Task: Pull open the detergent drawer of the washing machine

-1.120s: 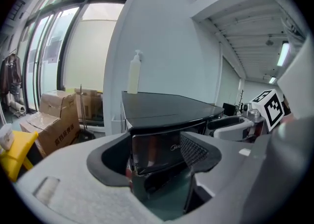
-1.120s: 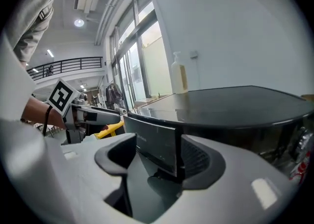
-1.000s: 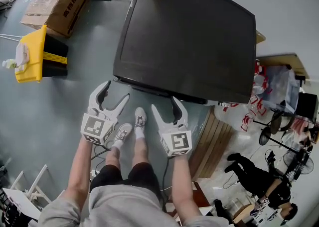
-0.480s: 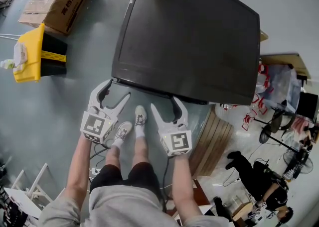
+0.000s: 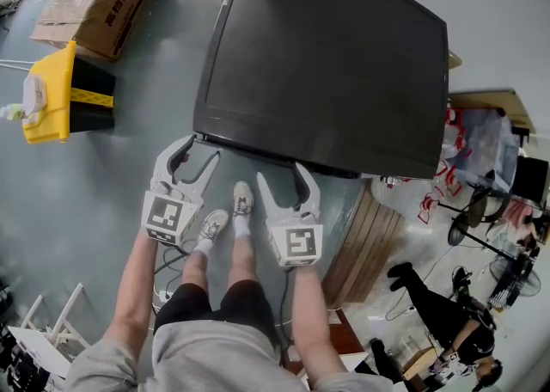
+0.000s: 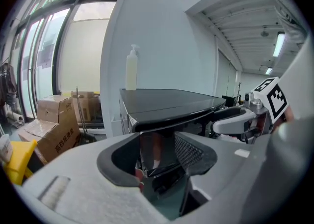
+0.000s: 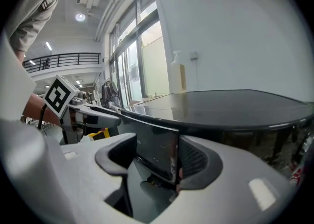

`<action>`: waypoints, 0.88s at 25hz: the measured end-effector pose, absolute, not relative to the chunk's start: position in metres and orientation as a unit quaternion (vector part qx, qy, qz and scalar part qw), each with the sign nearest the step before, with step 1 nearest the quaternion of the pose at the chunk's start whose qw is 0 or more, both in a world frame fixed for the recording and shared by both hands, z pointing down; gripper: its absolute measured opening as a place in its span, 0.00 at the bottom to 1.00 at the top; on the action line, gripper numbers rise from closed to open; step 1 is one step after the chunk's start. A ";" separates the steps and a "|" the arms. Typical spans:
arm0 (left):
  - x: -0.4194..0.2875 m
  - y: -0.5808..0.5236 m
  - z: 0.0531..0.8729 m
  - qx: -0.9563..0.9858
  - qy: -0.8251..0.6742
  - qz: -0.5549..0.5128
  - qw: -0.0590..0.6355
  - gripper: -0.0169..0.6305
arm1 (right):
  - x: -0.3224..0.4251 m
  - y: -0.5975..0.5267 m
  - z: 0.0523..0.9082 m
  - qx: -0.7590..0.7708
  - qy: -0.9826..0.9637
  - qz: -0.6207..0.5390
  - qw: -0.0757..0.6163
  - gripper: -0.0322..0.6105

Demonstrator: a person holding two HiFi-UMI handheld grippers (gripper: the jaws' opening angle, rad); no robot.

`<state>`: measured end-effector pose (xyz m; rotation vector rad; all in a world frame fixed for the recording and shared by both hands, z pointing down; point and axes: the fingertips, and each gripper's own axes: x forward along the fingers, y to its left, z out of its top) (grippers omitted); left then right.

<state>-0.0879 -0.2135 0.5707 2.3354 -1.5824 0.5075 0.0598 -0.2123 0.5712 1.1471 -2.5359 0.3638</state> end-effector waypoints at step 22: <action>-0.094 -0.199 0.574 0.800 -0.556 0.179 0.138 0.33 | 0.067 -0.205 0.578 0.470 -0.854 0.126 0.182 0.31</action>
